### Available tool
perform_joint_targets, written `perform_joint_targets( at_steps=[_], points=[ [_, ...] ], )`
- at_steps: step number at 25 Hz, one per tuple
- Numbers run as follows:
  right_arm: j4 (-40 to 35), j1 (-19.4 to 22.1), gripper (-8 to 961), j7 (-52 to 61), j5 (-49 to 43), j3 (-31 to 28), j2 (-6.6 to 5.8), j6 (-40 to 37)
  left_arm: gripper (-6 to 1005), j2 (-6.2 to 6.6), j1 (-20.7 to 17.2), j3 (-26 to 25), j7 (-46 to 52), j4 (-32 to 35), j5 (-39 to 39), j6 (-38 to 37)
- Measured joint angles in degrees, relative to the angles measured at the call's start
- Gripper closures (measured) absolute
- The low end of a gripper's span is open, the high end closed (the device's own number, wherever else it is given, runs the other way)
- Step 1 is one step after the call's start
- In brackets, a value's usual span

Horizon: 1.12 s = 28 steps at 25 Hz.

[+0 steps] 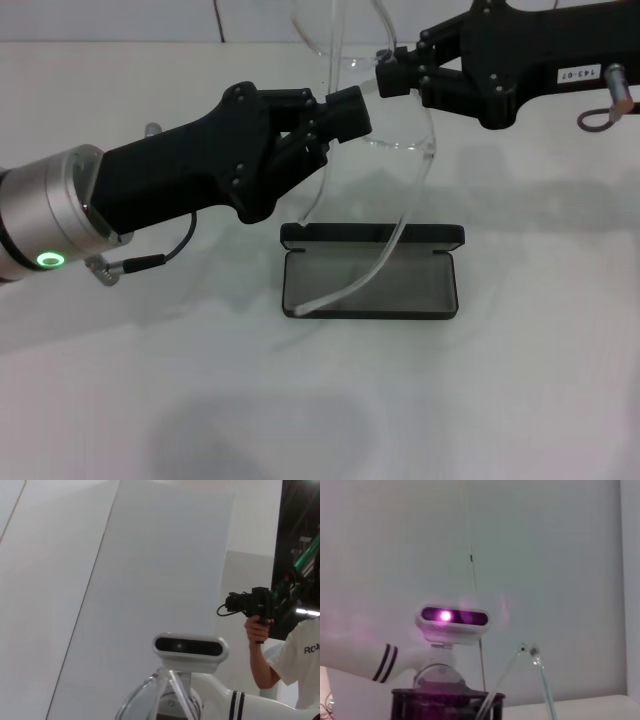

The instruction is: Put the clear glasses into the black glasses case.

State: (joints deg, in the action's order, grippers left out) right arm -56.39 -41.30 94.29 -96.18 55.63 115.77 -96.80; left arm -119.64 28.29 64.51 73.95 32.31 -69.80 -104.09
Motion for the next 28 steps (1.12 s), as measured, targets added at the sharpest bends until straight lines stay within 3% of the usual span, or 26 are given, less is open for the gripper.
perform_joint_targets(
  at_steps=[28],
  points=[
    [4.47,-1.11,887,-2.91,3.37,3.21,-0.14,-0.26,950,-0.07,0.04,0.41,-0.93,-1.47,0.02,0.11]
  ],
)
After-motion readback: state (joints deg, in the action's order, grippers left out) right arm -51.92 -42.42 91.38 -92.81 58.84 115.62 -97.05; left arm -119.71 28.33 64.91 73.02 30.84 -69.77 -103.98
